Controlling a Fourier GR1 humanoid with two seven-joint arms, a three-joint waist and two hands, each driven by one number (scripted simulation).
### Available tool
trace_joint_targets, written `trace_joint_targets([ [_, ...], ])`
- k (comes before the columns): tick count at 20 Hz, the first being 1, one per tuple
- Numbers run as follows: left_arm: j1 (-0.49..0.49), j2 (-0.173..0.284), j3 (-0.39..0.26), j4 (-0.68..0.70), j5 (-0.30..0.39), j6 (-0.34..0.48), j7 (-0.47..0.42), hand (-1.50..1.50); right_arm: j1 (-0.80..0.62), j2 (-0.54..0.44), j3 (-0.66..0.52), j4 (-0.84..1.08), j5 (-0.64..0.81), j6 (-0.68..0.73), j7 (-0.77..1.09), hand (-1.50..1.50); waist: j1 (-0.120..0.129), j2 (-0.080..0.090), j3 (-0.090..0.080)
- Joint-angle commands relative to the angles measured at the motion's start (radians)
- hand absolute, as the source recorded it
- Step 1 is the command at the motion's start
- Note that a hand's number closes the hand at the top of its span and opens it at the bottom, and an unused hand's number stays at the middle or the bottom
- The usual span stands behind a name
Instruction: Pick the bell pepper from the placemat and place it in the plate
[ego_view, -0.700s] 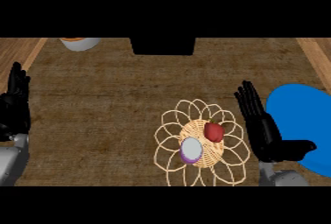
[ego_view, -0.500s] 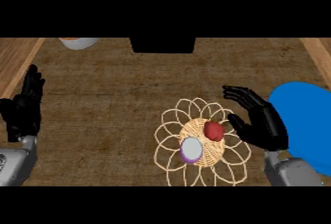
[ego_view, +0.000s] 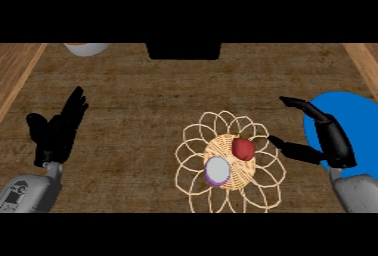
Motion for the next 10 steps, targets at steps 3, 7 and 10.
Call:
trace_joint_targets([
  [3, 0.035, -0.010, -0.019, -0.068, 0.001, -0.034, 0.058, 0.00, 0.076, -0.069, 0.068, 0.040, 0.154, 0.032, -0.107, -1.50, 0.001, -0.002, 0.003],
  [7, 0.060, -0.013, 0.009, -0.069, -0.014, -0.041, 0.032, 0.00, 0.053, -0.082, 0.103, 0.014, 0.258, 0.028, 0.019, -1.50, 0.002, -0.002, 0.003],
  [10, 0.053, -0.031, 0.014, -0.006, -0.020, -0.063, -0.006, 0.00, 0.051, -0.159, 0.116, -0.110, 0.299, 0.089, 0.149, -1.50, -0.006, -0.003, 0.002],
])
